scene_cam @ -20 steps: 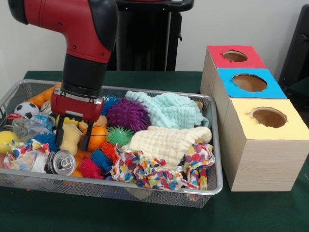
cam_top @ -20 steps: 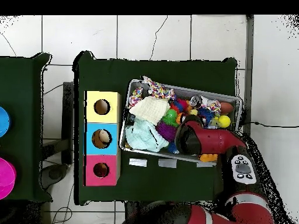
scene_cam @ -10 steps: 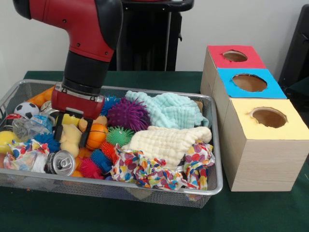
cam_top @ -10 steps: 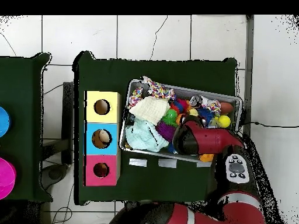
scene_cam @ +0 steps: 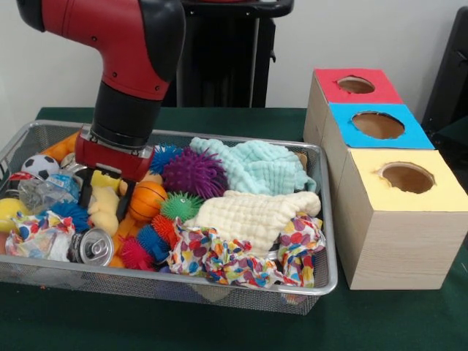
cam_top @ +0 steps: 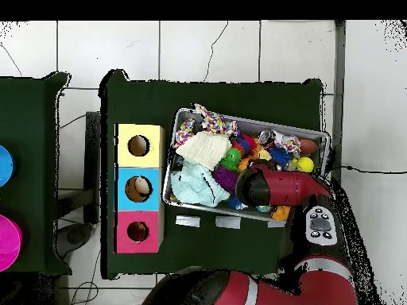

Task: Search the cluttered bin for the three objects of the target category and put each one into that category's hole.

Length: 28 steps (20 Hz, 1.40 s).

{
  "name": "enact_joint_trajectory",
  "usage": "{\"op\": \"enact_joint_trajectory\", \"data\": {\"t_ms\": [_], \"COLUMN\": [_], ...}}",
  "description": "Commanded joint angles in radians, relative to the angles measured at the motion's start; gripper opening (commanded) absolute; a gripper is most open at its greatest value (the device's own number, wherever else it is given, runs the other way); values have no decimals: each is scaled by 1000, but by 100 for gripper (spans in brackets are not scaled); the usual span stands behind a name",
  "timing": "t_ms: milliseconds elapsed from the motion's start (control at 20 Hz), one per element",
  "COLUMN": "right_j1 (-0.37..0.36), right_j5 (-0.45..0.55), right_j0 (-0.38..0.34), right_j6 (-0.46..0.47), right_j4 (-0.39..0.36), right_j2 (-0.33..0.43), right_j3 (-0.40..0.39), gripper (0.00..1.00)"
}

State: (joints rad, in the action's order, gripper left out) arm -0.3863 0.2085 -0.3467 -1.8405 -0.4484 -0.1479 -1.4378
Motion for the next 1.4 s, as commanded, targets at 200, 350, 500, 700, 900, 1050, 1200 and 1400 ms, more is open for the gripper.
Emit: {"op": "enact_joint_trajectory", "data": {"t_ms": [200,350,500,700,900,1050,1200,1400], "right_j1": [168,174,174,172,167,145,91,19], "right_j5": [224,196,232,269,260,207,124,-132], "right_j0": [-42,-50,-45,-37,-33,-26,15,106], "right_j6": [-31,-45,-33,-24,-21,-38,-85,-150], "right_j4": [51,60,70,86,90,86,72,7], "right_j2": [81,95,98,97,99,96,64,-7], "right_j3": [-18,-39,-36,-38,-45,-69,-108,-146], "gripper": [100,100,100,0,0,0,0,0]}}
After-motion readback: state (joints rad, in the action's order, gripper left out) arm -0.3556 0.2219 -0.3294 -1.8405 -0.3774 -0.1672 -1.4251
